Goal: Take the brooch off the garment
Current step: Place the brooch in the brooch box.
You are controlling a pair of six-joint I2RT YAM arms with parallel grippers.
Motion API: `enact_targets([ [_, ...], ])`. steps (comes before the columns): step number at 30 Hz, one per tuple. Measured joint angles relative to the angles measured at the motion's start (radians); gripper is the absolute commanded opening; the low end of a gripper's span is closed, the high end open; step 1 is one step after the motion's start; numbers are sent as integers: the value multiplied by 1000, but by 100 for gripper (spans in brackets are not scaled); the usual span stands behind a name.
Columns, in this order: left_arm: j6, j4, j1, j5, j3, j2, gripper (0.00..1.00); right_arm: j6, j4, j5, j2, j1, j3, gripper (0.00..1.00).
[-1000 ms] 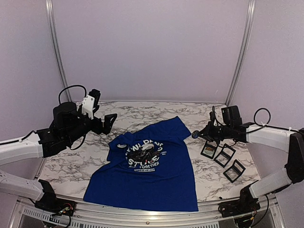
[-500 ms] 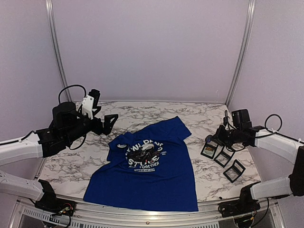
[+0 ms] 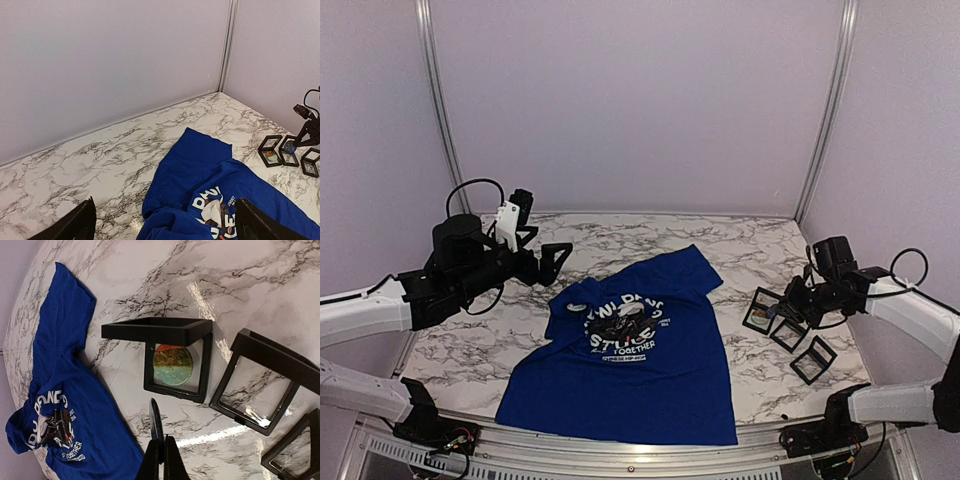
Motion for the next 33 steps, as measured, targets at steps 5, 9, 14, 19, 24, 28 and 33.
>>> enact_targets([
  [5, -10, 2, 4, 25, 0, 11, 99, 28, -66, 19, -13, -20, -4, 0],
  [9, -12, 3, 5, 41, 0, 16, 99, 40, -71, 21, -21, -76, -40, 0],
  [14, -12, 3, 12, 51, 0, 21, 99, 49, -56, 18, -18, -122, -74, 0],
  [19, -14, 3, 15, 66, 0, 23, 99, 56, 11, 2, -18, -163, -119, 0],
  [24, -16, 3, 18, 78, 0, 25, 99, 68, 57, -10, 3, -176, -152, 0],
  [28, -16, 4, 20, 84, 0, 31, 99, 74, 88, -10, 10, -177, -158, 0],
  [33, -16, 4, 21, 87, 0, 34, 99, 75, 122, -10, 16, -177, -163, 0],
])
